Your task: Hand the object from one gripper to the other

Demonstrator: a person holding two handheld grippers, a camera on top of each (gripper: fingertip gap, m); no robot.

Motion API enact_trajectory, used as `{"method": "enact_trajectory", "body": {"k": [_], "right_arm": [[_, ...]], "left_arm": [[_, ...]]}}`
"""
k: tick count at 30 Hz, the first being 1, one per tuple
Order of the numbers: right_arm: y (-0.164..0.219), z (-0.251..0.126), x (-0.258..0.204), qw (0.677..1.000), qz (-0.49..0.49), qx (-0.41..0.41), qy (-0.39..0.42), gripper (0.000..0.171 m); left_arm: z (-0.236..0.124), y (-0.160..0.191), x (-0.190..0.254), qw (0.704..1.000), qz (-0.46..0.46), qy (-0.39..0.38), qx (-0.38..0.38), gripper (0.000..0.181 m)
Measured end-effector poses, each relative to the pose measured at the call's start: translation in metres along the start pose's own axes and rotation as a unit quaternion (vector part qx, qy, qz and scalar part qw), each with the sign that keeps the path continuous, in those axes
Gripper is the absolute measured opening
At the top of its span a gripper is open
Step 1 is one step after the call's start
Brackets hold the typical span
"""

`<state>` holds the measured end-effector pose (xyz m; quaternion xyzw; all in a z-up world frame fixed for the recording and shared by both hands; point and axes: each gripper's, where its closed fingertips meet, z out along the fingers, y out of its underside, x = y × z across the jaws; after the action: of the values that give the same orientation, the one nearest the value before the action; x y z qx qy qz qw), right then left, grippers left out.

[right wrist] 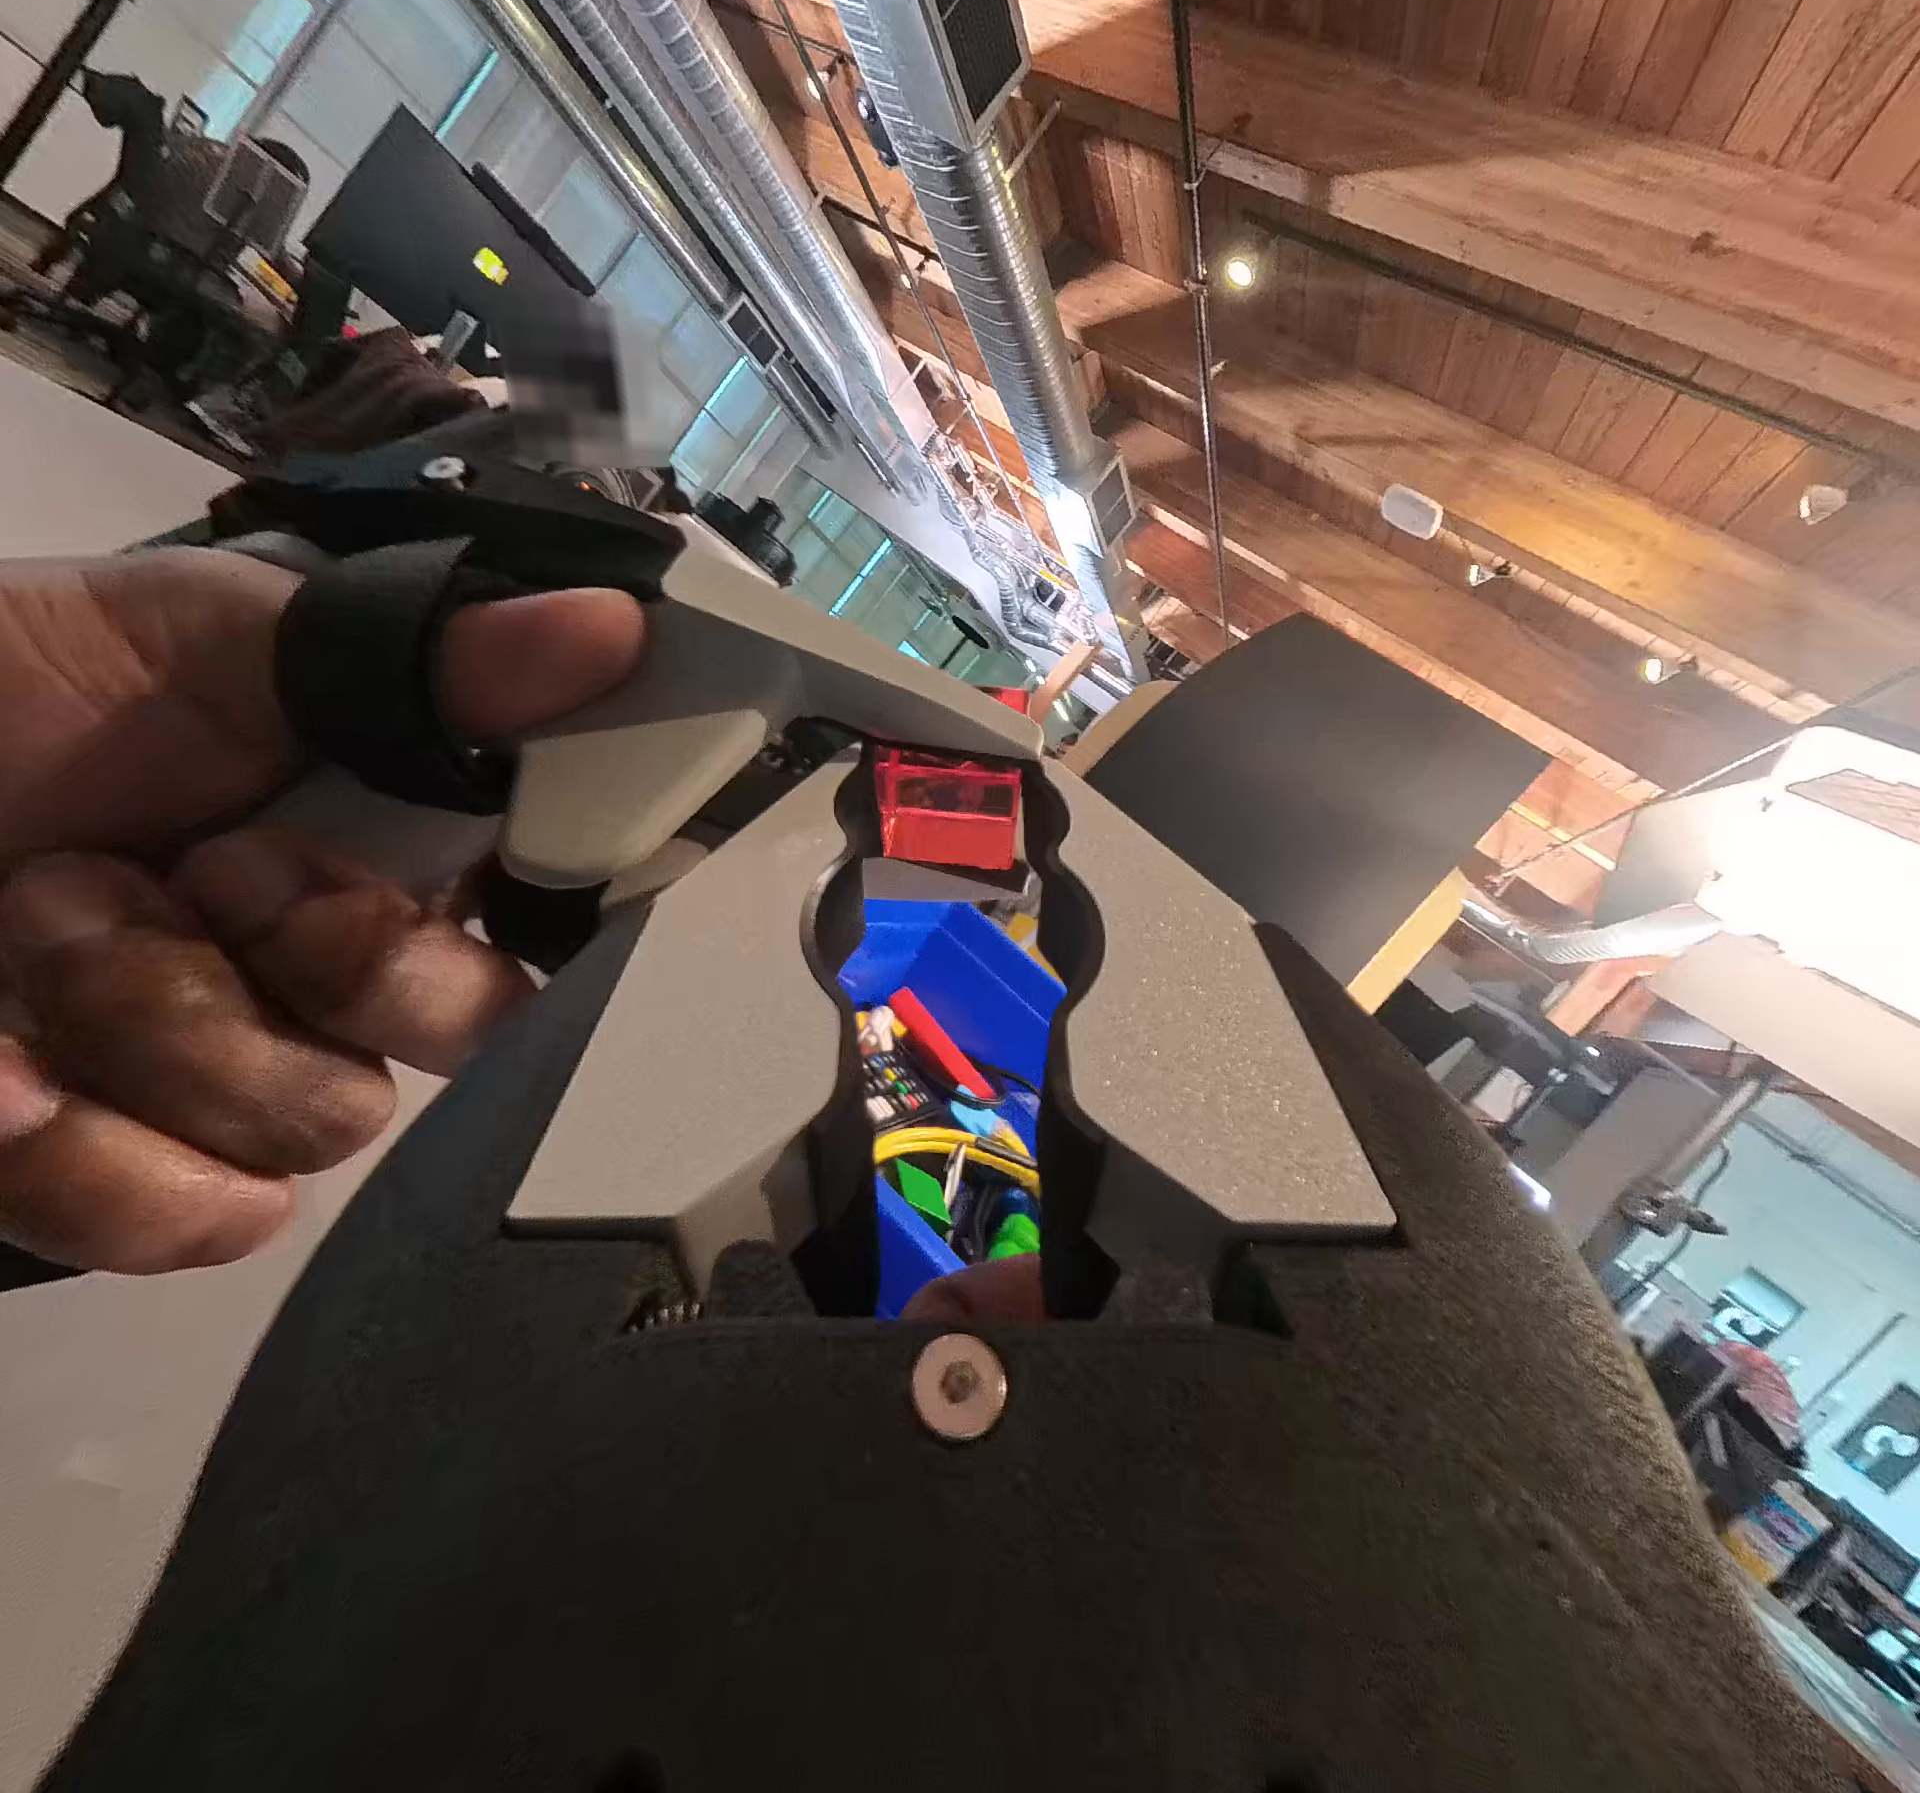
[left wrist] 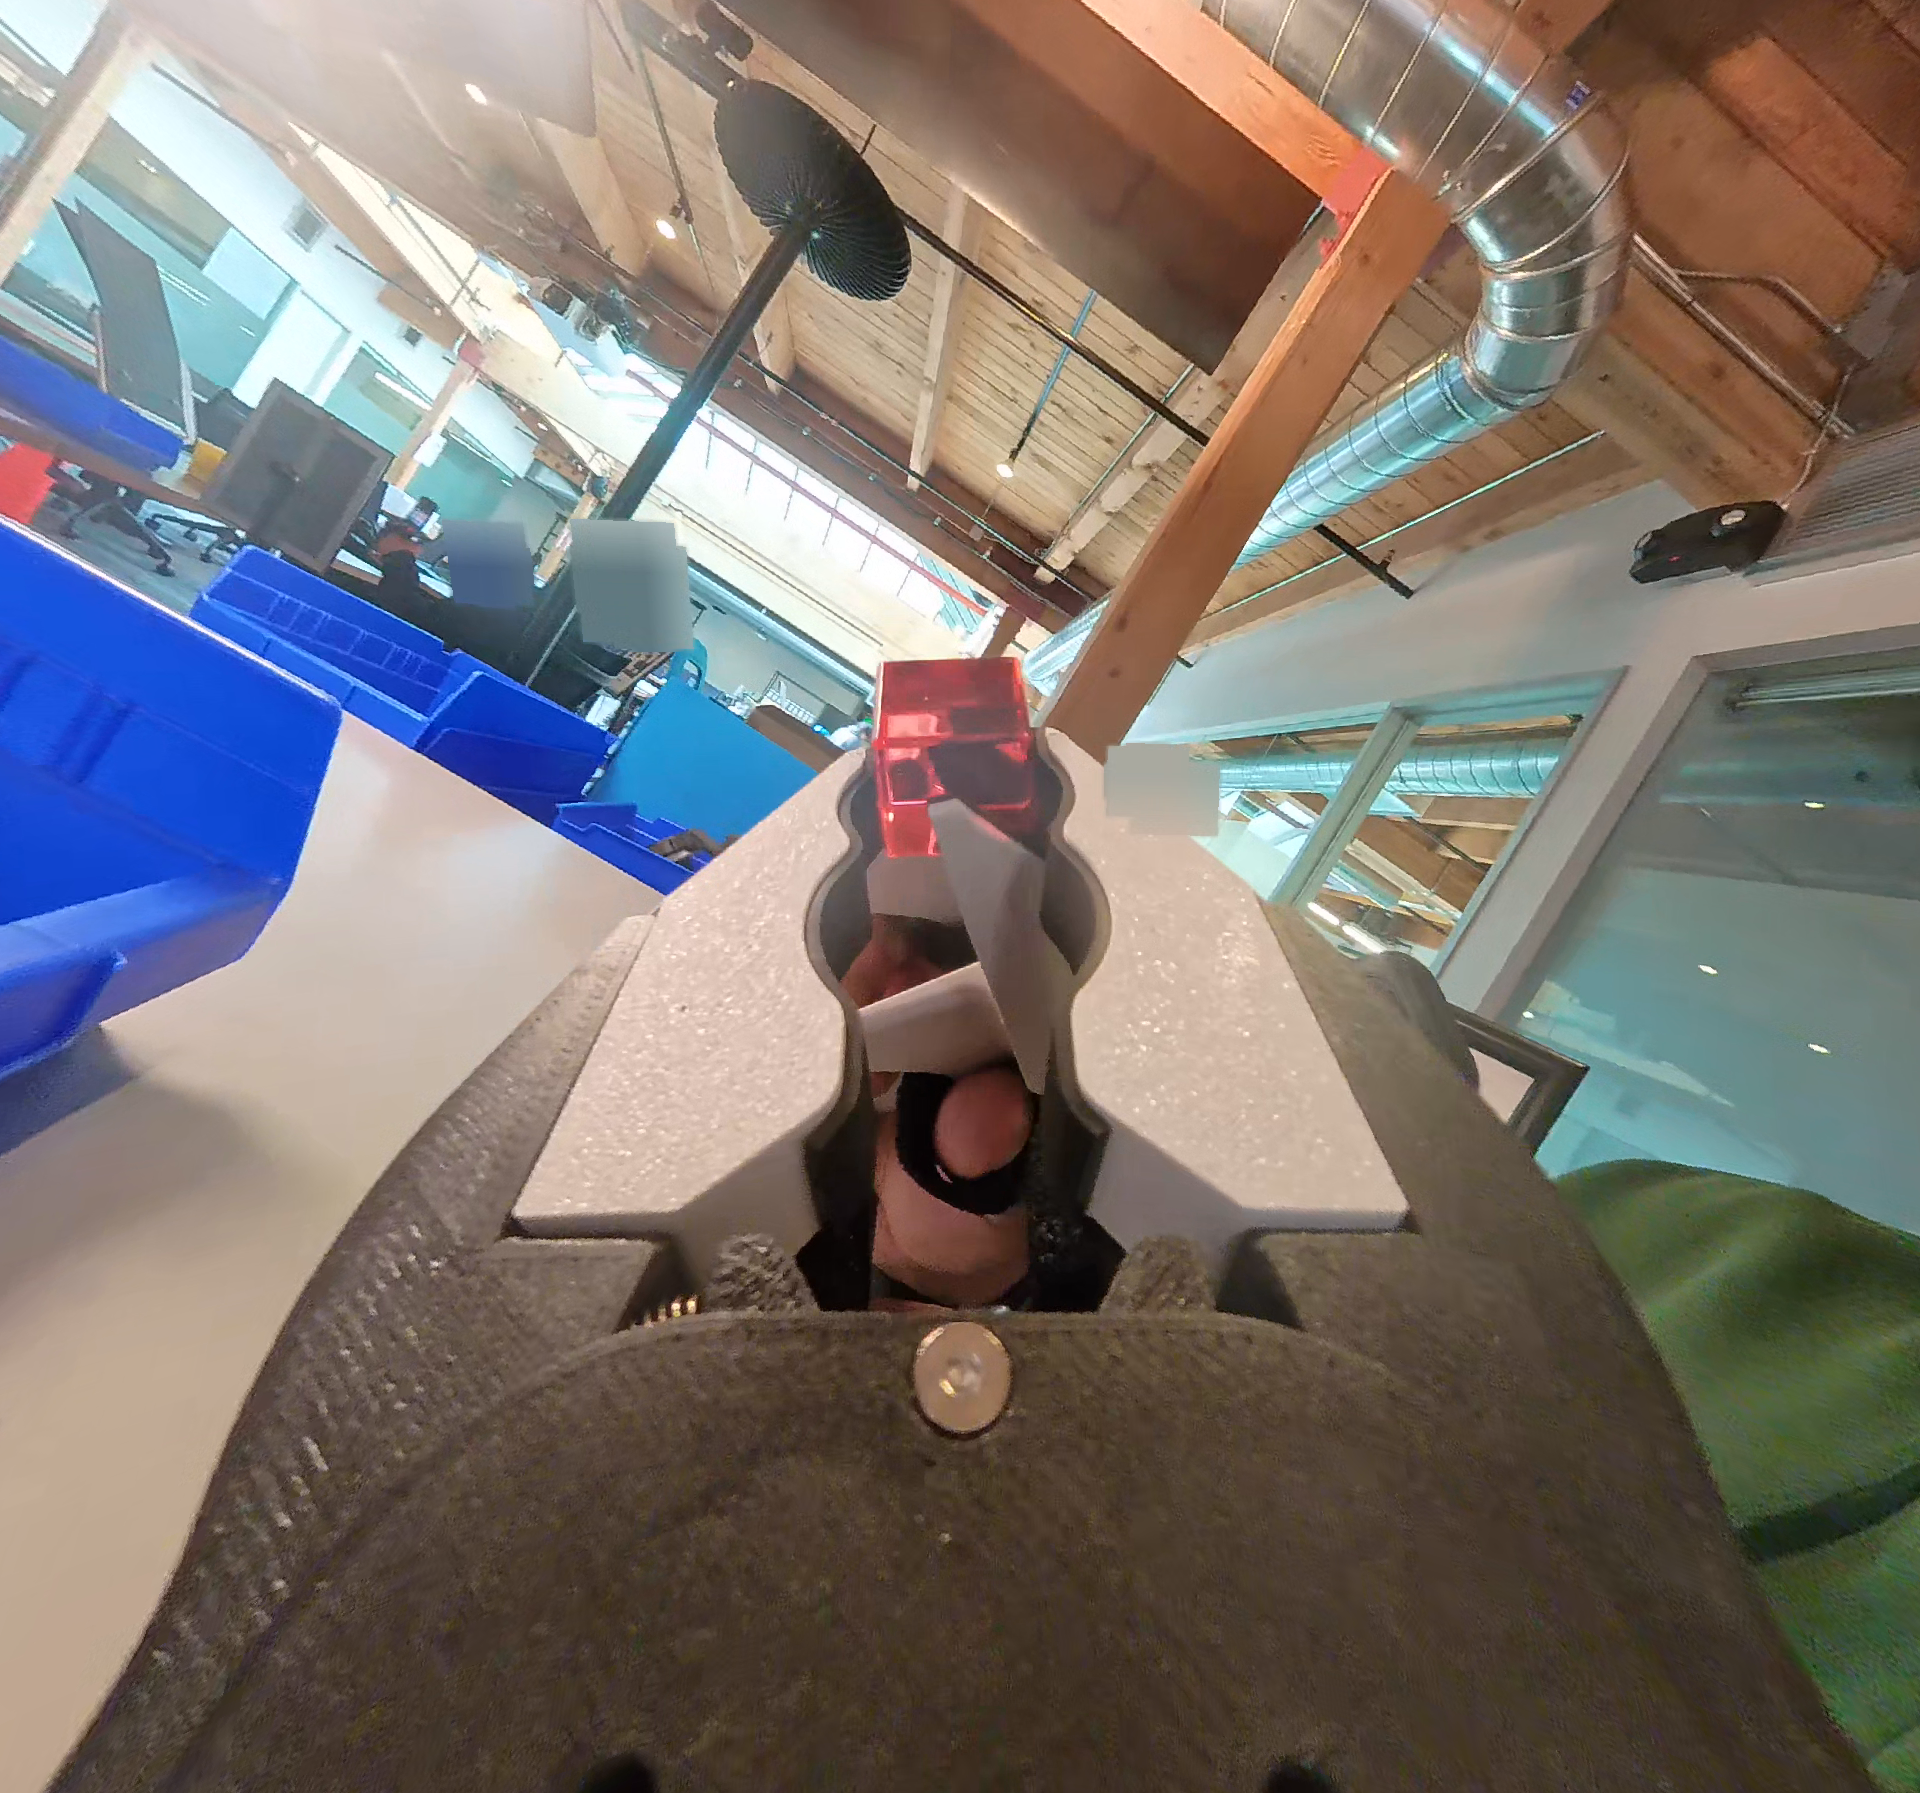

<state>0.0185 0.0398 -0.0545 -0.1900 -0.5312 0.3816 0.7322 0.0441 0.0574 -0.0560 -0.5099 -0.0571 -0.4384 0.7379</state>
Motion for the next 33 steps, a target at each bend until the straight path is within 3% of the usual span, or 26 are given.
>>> {"method": "enact_trajectory", "body": {"k": [3, 6, 8, 11, 14, 21, 24, 28, 31, 33], "right_arm": [[0.010, 0.001, 0.011, 0.999, -0.004, -0.027, 0.030, 0.027], [0.024, 0.003, 0.016, 0.997, -0.015, -0.065, 0.045, 0.027], [0.032, 0.004, 0.015, 0.994, -0.043, -0.089, 0.048, 0.027], [0.041, 0.006, 0.010, 0.988, -0.092, -0.112, 0.044, 0.027], [0.046, 0.007, 0.003, 0.982, -0.142, -0.124, 0.035, 0.026], [0.044, 0.008, -0.014, 0.969, -0.223, -0.109, 0.008, 0.026], [0.037, 0.008, -0.010, 0.985, -0.145, -0.094, 0.011, 0.028], [0.031, 0.006, 0.001, 0.995, 0.064, -0.076, -0.021, 0.034], [0.032, 0.002, 0.018, 0.961, 0.267, -0.057, -0.050, 0.032], [0.026, -0.001, 0.017, 0.905, 0.410, -0.031, -0.112, 0.034]], "left_arm": [[-0.004, -0.012, -0.004, 0.997, 0.055, -0.039, 0.028, 0.036], [-0.012, -0.024, -0.014, 0.972, 0.188, -0.138, 0.037, 0.051], [-0.012, -0.019, -0.019, 0.931, 0.306, -0.200, -0.009, 0.058], [-0.014, -0.017, -0.028, 0.832, 0.471, -0.287, -0.055, 0.059], [-0.015, -0.008, -0.042, 0.767, 0.539, -0.332, -0.106, 0.055], [-0.021, 0.001, -0.055, 0.760, 0.529, -0.345, -0.152, 0.028], [-0.020, -0.006, -0.048, 0.770, 0.526, -0.338, -0.126, 0.027], [-0.020, -0.022, -0.028, 0.777, 0.539, -0.319, -0.064, 0.027], [-0.022, -0.032, -0.018, 0.760, 0.565, -0.319, -0.030, 0.027], [-0.021, -0.034, -0.012, 0.754, 0.579, -0.311, -0.018, 0.028]]}}
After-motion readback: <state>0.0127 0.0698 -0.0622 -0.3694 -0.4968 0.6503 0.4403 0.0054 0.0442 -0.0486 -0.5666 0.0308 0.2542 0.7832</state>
